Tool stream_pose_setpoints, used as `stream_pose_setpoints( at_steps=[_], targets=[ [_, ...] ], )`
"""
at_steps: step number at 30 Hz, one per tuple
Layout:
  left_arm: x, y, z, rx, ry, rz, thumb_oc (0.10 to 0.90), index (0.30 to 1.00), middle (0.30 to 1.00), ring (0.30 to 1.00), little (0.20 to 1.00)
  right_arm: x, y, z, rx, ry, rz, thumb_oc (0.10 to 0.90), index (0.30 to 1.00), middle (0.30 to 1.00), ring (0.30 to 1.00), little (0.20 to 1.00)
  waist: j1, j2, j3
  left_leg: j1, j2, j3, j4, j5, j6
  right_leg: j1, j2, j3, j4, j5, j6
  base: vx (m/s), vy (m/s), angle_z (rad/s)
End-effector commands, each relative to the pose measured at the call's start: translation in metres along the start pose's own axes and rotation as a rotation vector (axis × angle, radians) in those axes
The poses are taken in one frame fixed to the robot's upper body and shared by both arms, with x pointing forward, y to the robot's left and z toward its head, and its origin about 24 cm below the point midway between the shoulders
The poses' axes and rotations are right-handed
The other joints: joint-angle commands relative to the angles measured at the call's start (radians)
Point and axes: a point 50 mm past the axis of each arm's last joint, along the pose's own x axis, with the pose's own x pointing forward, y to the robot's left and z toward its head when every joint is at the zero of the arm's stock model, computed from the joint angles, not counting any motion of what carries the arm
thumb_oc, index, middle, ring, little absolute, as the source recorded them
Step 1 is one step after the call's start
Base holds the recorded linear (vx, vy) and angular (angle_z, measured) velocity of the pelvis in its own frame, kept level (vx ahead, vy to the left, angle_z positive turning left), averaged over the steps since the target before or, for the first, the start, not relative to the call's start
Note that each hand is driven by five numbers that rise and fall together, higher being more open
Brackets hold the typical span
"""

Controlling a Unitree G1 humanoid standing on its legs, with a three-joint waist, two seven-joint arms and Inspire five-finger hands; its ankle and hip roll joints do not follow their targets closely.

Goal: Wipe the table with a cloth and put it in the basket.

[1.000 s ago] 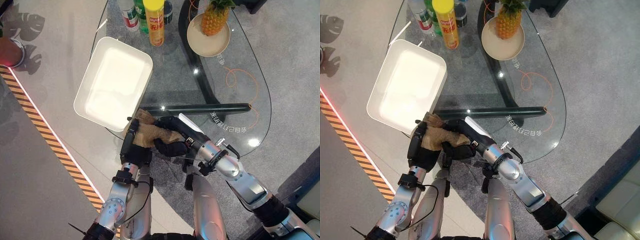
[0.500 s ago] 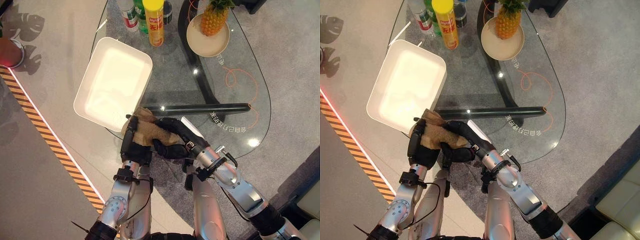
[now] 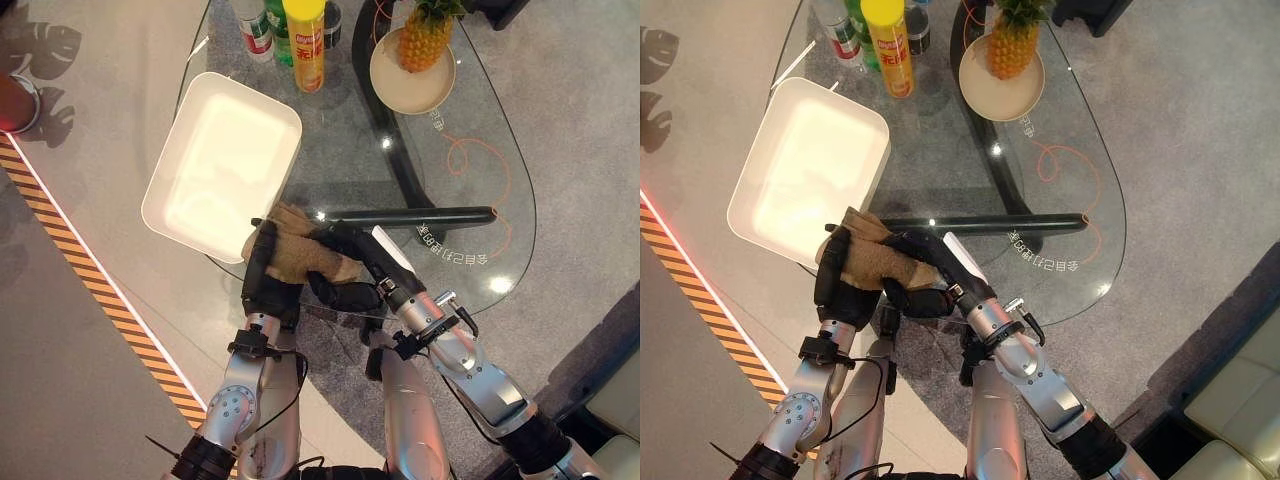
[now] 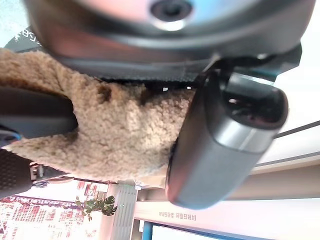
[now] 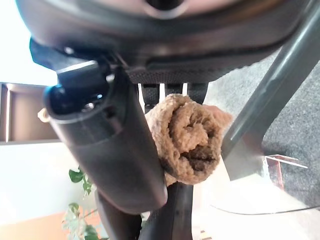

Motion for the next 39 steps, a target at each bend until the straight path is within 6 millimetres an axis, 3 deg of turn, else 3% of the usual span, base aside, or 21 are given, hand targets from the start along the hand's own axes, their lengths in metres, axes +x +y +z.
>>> stream_pose_setpoints(
  at_steps=[1,7,28,36,39],
  targets=[
    [-0.005,-0.054,0.006,-0.018,-0.049,-0.282,0.1,0.3,0.3,0.3,0.2,-0.003,-0.042,0.058,0.174,-0.355,-0.265,0.8,0.9,0.9,0.9,0.9,-0.014,-0.001,-0.025,-0.019,-0.068,0.107,0.04,-0.008,0.09,0.065,0.085,0.008,-0.051,0.024,-0.019,0.0,0.0,0.0],
    [-0.005,-0.054,0.006,-0.012,-0.055,-0.28,0.1,0.3,0.3,0.3,0.2,-0.01,-0.046,0.07,0.357,-0.481,-0.268,0.8,0.9,0.9,0.9,0.9,-0.019,-0.003,-0.025,-0.023,-0.065,0.11,0.037,-0.006,0.09,0.058,0.089,0.013,-0.052,0.027,-0.019,0.0,0.0,-0.01],
    [-0.005,-0.056,0.008,0.013,-0.075,-0.285,0.1,0.3,0.3,0.3,0.2,-0.013,-0.046,0.071,0.444,-0.528,-0.279,0.8,0.9,0.9,0.9,0.9,-0.022,-0.004,-0.025,-0.026,-0.062,0.121,0.033,-0.006,0.088,0.054,0.09,0.015,-0.057,0.03,-0.021,0.0,0.0,0.0],
    [-0.005,-0.058,0.027,0.211,-0.163,-0.273,0.1,0.3,0.3,0.3,0.2,-0.012,-0.042,0.057,0.418,-0.419,-0.263,0.8,0.9,0.9,0.9,0.9,-0.019,0.002,-0.025,-0.023,-0.064,0.119,0.031,-0.007,0.086,0.054,0.089,0.016,-0.054,0.024,-0.021,0.0,0.0,0.0],
    [-0.003,-0.064,0.039,0.38,-0.219,-0.267,0.1,0.3,0.3,0.3,0.2,-0.011,-0.041,0.048,0.412,-0.353,-0.245,0.8,0.9,0.9,0.9,0.9,-0.02,0.009,-0.025,-0.026,-0.066,0.118,0.034,-0.004,0.085,0.05,0.088,0.019,-0.048,0.021,-0.02,0.01,0.034,0.0]
  ],
)
